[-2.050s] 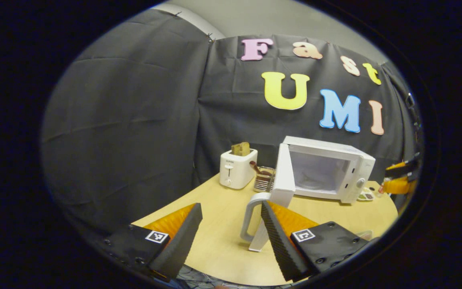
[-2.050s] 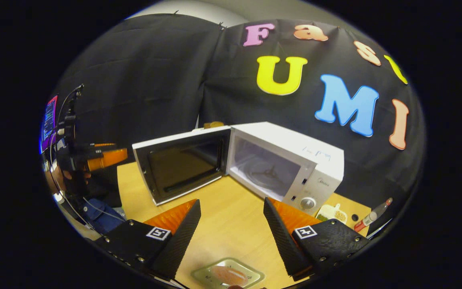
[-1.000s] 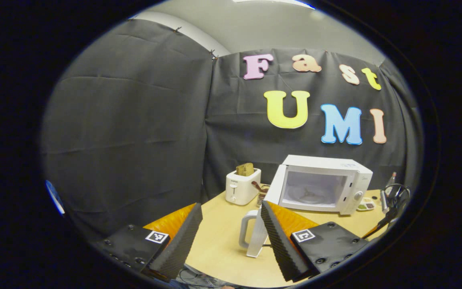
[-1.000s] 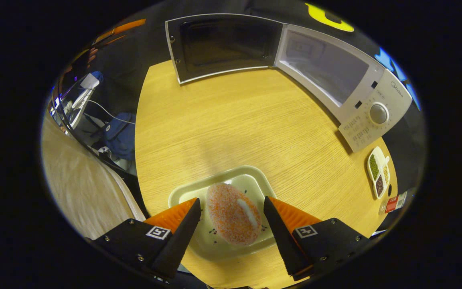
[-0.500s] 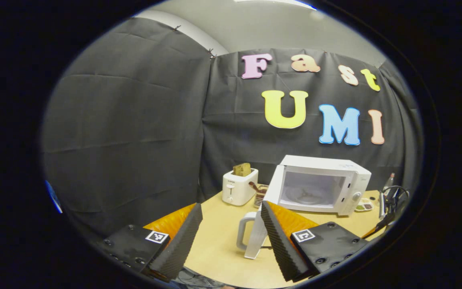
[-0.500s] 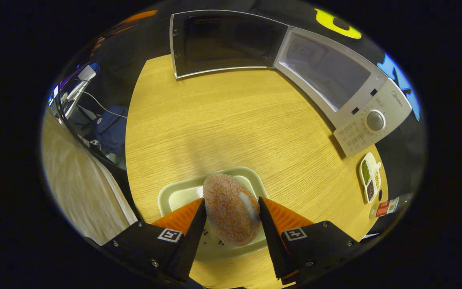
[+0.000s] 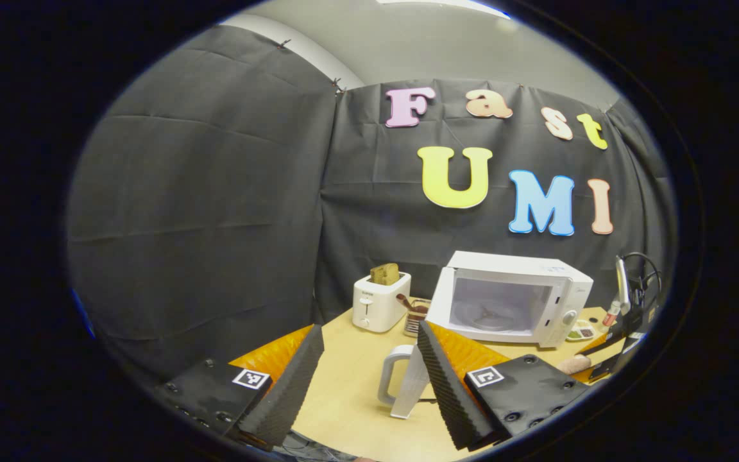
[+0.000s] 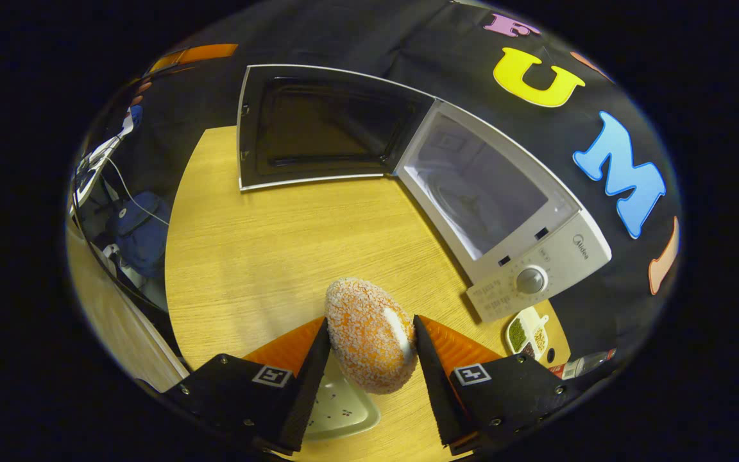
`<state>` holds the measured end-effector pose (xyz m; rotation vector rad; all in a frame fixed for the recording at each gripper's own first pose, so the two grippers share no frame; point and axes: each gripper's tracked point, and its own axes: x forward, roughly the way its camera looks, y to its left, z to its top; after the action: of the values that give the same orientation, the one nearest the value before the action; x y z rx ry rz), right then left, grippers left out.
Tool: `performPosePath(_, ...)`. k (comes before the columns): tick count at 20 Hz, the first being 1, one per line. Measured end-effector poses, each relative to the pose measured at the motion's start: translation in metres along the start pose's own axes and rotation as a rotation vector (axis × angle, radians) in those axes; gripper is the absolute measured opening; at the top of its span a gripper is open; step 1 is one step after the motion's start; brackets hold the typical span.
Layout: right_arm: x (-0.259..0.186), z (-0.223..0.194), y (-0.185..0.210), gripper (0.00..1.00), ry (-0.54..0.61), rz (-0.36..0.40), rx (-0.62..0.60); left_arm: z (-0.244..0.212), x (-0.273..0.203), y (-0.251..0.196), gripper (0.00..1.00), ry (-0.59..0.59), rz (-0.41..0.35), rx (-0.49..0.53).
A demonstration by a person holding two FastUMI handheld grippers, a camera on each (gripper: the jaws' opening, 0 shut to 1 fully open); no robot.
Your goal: Open the microwave oven with the left hand, put the food in, and close the microwave oven.
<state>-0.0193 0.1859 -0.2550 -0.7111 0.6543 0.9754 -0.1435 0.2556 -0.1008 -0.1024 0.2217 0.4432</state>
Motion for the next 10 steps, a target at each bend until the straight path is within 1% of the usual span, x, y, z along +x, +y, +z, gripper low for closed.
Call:
performPosePath(3, 0.013, 0.032, -0.017, 0.76, -0.054, -0.052, -0.012, -0.001, -0.002, 0.013, 0.98, -0.001, 0.022, -0.014)
performPosePath(4, 0.015, 0.042, -0.023, 0.74, -0.07, -0.069, -0.015, -0.001, -0.003, 0.018, 0.98, 0.0, 0.031, -0.017)
performPosePath(5, 0.02, 0.05, -0.03, 0.76, -0.088, -0.082, -0.016, -0.001, -0.004, 0.022, 0.98, 0.001, 0.041, -0.019)
performPosePath(8, 0.031, 0.075, -0.044, 0.77, -0.129, -0.117, -0.021, 0.0, -0.008, 0.035, 0.98, -0.007, 0.07, -0.015)
performPosePath(10, 0.04, 0.089, -0.054, 0.77, -0.15, -0.141, -0.029, -0.001, -0.011, 0.043, 0.96, -0.006, 0.091, -0.012)
